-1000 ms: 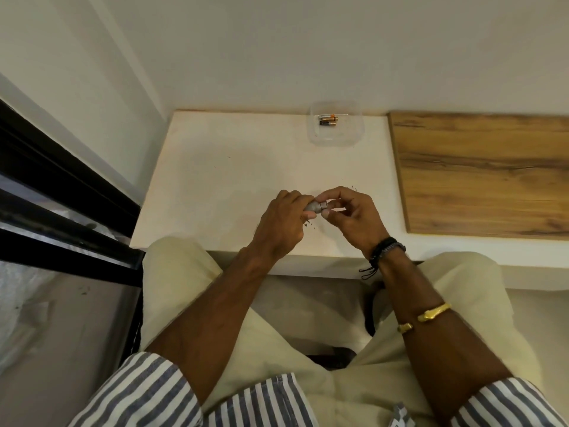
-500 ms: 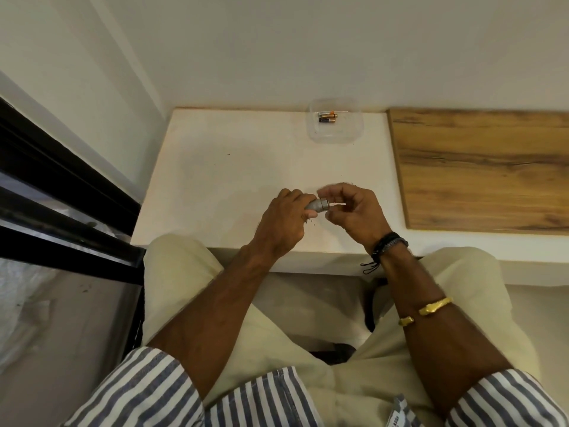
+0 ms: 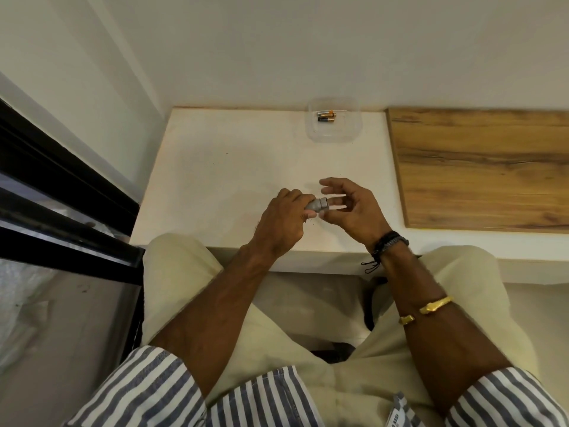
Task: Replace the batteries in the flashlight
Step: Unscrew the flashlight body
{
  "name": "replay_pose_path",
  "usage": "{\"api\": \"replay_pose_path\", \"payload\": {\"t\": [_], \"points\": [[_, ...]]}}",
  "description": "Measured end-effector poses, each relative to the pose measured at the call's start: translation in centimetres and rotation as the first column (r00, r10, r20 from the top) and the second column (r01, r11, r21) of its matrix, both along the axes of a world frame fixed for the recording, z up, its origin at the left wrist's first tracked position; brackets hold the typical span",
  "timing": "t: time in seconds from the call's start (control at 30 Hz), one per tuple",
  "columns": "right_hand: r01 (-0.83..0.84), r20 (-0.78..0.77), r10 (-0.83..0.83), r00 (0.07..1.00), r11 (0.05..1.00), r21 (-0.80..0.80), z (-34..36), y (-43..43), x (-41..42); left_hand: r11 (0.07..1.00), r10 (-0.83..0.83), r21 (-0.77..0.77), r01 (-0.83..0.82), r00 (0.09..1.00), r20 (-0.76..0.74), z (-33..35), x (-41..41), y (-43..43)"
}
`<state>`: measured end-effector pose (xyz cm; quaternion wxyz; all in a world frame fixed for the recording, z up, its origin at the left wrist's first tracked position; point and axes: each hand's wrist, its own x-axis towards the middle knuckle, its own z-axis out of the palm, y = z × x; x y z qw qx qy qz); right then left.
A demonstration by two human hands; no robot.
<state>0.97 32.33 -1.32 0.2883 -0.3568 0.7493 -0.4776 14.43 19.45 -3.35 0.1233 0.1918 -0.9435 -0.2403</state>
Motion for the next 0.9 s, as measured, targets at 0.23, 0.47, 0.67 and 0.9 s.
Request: {"api": "replay_pose_path", "payload": {"t": [0.23,0.47,0.67,0.9], "points": [[0.081,-0.106,-0.075,0.992,0.995,0.055,-0.35,-0.14,0.3,0.999,-0.03,-0.026,0.03,1.0,0.008,-0.15,0.04,0.01],[0.002,0.027,-0.003,1.0,0.999,0.034,0.2,0.01,0.09,1.0,-0.01,0.0,0.01,1.0,0.017,-0.09,-0.13,0.07],[0.066,-0.097,-0.06,0.994,0.996,0.068,-0.29,-0.09,0.35,0.999,-0.031,-0.011,0.031,0.999,0.01,-0.21,-0.12,0.11],[0.002,0.009,-0.002,1.0,1.0,0.002,0.03,0.05,0.01,1.0,-0.006,-0.019,0.006,1.0,-0.022,-0.08,-0.12,-0.01]]}}
